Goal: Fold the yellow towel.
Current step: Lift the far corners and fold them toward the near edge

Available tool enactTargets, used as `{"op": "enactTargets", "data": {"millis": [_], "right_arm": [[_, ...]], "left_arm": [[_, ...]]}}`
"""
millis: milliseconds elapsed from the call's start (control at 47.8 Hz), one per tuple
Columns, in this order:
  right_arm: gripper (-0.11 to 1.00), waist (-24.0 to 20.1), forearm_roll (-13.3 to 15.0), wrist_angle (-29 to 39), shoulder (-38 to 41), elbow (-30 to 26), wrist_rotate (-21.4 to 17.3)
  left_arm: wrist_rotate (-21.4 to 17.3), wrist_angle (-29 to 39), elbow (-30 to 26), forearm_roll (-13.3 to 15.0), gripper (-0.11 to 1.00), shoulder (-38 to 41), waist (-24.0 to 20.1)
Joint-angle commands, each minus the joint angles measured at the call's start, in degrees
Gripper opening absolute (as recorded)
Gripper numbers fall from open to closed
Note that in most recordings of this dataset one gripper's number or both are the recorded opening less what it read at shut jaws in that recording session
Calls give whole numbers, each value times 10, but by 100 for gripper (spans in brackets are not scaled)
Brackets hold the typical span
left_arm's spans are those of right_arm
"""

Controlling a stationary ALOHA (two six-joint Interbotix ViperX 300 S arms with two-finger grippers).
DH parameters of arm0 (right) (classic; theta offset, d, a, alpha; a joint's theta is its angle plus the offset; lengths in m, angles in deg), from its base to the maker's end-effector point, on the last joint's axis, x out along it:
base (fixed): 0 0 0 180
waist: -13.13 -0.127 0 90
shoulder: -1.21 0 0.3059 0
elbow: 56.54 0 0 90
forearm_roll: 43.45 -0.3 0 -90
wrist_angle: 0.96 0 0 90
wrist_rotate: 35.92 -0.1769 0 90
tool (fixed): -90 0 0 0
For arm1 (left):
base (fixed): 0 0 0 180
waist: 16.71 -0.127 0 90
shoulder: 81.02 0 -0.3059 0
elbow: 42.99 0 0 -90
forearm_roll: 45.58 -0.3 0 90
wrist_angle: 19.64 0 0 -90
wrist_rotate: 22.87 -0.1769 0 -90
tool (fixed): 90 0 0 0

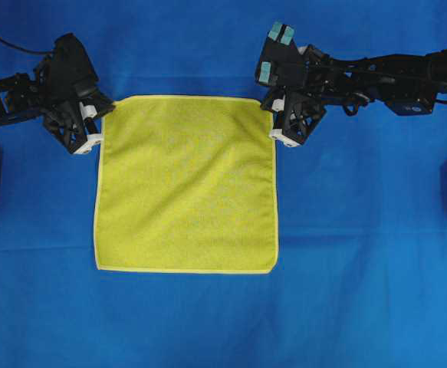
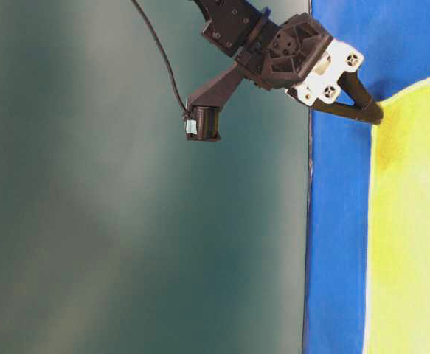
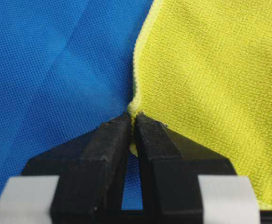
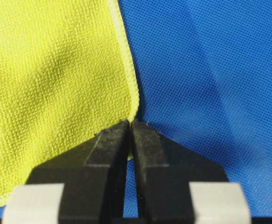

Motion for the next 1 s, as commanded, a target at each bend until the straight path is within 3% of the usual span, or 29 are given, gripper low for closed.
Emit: {"op": "enactTargets", "data": {"millis": [0,251,544,753,983], "right_arm": [[3,1,0,-1,-24,-9,-3],[3,1,1,21,-82,-5,-3],[3,-5,-1,22,-86,-4,-6],[3,-43,-4,37,-98,2,-21],[3,-125,-8,62,-116,12,-69]], "left_arm": [[0,17,-14,-1,5,-26,3],[0,76,-27,-1,5,-100,7],[3,95,-13,-1,5,-116,28],[12,122,-13,-1,5,-121,92],[42,197,-15,-1,5,-151,201]]}}
